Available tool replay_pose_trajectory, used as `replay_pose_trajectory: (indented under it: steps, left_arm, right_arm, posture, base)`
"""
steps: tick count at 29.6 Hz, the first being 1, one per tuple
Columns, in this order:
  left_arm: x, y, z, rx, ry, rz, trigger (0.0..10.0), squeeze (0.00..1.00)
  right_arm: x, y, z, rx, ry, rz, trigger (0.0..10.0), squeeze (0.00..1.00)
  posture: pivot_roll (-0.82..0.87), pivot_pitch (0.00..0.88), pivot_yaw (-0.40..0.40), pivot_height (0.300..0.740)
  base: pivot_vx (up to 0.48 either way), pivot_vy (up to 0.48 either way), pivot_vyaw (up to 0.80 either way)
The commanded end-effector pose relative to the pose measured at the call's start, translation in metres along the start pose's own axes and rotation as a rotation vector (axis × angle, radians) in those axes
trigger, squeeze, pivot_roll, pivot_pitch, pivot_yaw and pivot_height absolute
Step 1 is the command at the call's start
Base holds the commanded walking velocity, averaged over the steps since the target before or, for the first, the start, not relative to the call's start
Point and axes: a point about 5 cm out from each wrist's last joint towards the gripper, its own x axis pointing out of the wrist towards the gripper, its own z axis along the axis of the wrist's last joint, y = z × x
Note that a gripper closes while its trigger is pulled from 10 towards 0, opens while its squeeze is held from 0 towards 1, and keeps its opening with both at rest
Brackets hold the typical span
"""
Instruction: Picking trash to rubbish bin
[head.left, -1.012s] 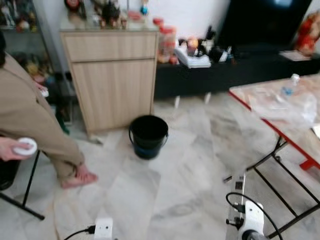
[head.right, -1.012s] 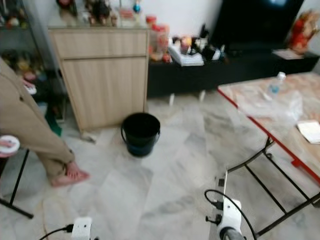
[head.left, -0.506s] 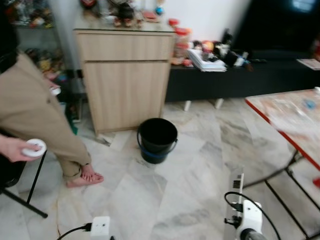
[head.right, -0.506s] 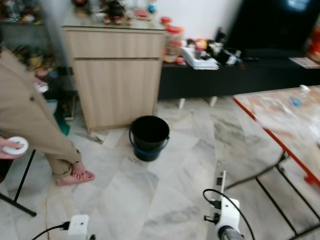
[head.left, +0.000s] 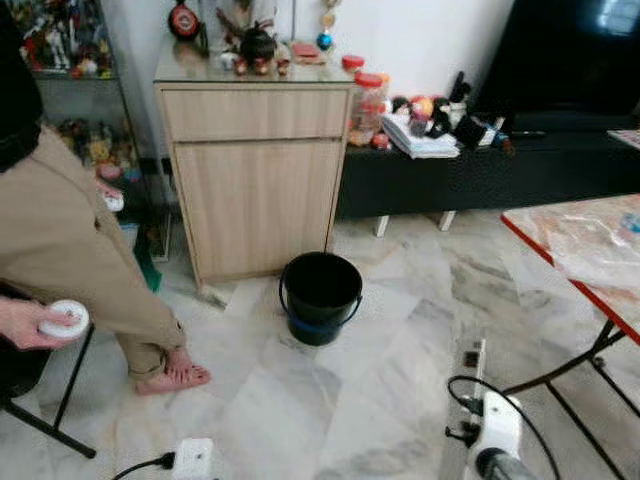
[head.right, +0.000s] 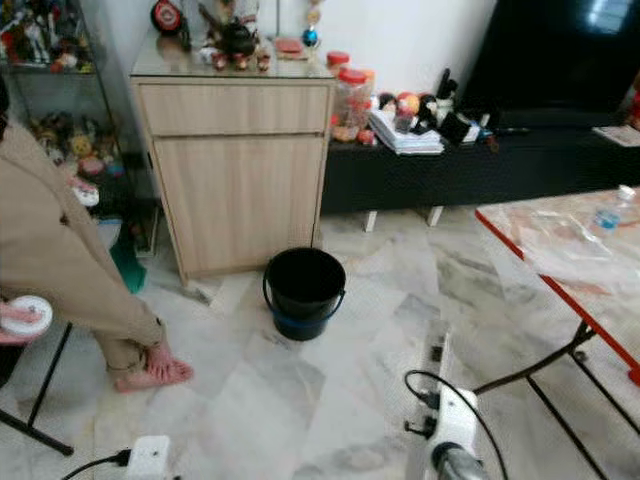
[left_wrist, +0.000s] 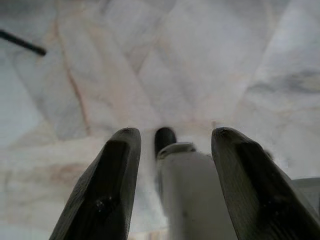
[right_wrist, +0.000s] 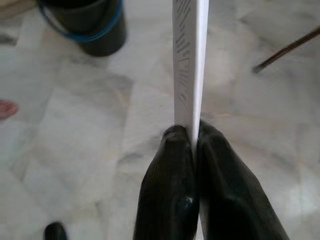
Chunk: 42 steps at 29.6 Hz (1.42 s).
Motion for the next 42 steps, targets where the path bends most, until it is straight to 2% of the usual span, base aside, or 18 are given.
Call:
replay_pose_trajectory:
  steps: [1, 7, 14, 29, 38, 42]
  left_arm:
    - [0.0009, -0.0126, 0.0068, -0.002, -0.024, -0.029, 10.0, 0.0]
    - [0.0007, -0.0143, 0.0066, -0.011, -0.023, -0.029, 10.0, 0.0]
    - [0.0006, -0.0149, 0.0063, -0.015, -0.022, -0.029, 10.0, 0.0]
    - [0.0009, -0.0152, 0.0074, -0.025, -0.024, -0.027, 10.0, 0.0]
    - [0.0003, -0.0144, 0.005, -0.026, -0.019, -0.025, 10.0, 0.0]
    - [0.0004, -0.0143, 0.0051, -0.028, -0.018, -0.025, 10.0, 0.0]
  right_arm:
    - [-0.0019, -0.0123, 0.0023, -0.013, -0.006, -0.029, 10.0, 0.0]
    - [-0.0016, -0.0117, 0.0036, -0.035, -0.006, -0.02, 10.0, 0.0]
    - [-0.001, -0.0114, 0.0062, -0.039, -0.012, -0.022, 10.0, 0.0]
    - [-0.0003, -0.0108, 0.0084, -0.004, -0.015, -0.021, 10.0, 0.0]
    - [0.0, -0.0088, 0.0082, 0.005, -0.013, -0.011, 10.0, 0.0]
    - [-0.0001, -0.0094, 0.0085, -0.021, -0.015, -0.017, 10.0, 0.0]
  posture:
    - [-0.07, 0.0, -0.155, 0.74]
    - [-0.07, 0.0, -0.158, 0.74]
    - [-0.07, 0.0, -0.161, 0.74]
    - [-0.06, 0.0, -0.166, 0.74]
    - [-0.07, 0.014, -0.165, 0.74]
    - [-0.07, 0.014, -0.165, 0.74]
  base:
    - [0.3, 0.0, 0.0]
    - [0.302, 0.0, 0.13]
    - [0.301, 0.0, 0.79]
    - [0.302, 0.0, 0.0]
    - [0.303, 0.0, -0.7]
    - [0.3, 0.0, 0.0]
